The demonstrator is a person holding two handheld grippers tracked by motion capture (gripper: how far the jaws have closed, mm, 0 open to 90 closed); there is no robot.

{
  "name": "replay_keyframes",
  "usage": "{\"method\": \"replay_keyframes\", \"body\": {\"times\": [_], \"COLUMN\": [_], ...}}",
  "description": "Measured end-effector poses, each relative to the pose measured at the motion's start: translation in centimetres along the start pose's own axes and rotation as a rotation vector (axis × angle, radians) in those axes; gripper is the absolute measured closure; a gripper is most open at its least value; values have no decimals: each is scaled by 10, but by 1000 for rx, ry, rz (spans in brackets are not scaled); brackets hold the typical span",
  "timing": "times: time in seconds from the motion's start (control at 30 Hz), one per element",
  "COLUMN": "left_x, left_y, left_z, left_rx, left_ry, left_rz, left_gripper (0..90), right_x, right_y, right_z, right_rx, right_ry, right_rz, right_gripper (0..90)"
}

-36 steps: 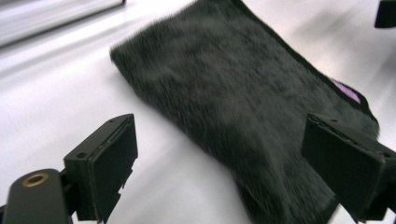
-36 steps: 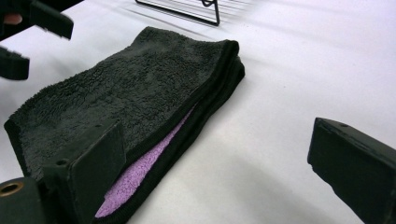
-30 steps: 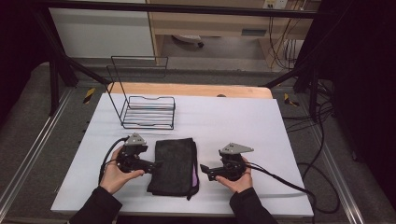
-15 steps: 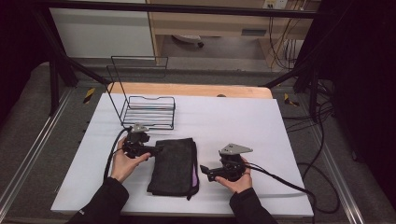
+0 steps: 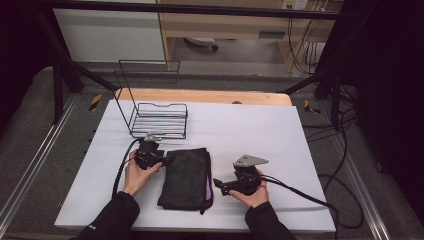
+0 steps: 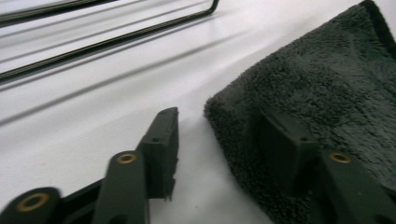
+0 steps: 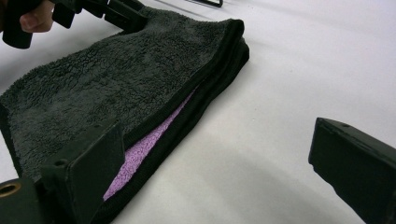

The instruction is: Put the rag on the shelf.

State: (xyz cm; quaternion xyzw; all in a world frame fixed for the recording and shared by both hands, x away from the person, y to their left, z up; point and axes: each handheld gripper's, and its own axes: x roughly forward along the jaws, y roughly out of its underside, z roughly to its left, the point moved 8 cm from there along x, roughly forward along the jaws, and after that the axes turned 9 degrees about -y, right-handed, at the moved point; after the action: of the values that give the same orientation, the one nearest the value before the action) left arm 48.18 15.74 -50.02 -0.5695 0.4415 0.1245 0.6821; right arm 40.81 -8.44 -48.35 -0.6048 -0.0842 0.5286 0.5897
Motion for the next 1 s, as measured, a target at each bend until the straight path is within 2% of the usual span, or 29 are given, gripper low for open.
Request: {"method": "replay_keyframes", "body": {"times": [0.07,0.13,0.37,0.47,0.57,0.7,0.8,0.87,0.9,0.93,0.97,1.0], "left_x": [1,1,1,1,1,1,1,1,1,1,1,1], "left_y": [1,3,4,4,4,4,4,4,4,4,4,4], "left_z": [-3,-5,-8,-9,-10,-12,-12,-12,-12,-12,-12,-12], "left_rx": [-8,-25,-36,-31,-29,-15,-11,-11,-11,-11,-10,-9], "left_ry": [15,36,59,58,49,32,28,33,34,33,32,30], "left_rz": [0,-7,0,3,3,-2,-6,-4,-4,-5,-6,-7], "left_gripper": [551,642,715,749,757,764,766,766,766,765,765,765], "right_x": [0,2,4,6,10,27,43,57,57,66,66,70], "right_y": [0,1,-3,-12,-20,-33,-43,-51,-51,-53,-53,-54], "right_z": [0,0,-2,-4,-3,-1,-4,-11,-11,-18,-18,-21], "right_rx": [0,1,9,20,11,21,38,52,52,75,75,89], "right_ry": [-1,-5,-11,-6,-7,-18,3,19,19,33,33,29], "right_rz": [0,0,-8,-17,-30,-39,-26,-13,-13,-7,-7,-7], "right_gripper": [44,46,45,42,43,39,58,119,119,165,165,210]}}
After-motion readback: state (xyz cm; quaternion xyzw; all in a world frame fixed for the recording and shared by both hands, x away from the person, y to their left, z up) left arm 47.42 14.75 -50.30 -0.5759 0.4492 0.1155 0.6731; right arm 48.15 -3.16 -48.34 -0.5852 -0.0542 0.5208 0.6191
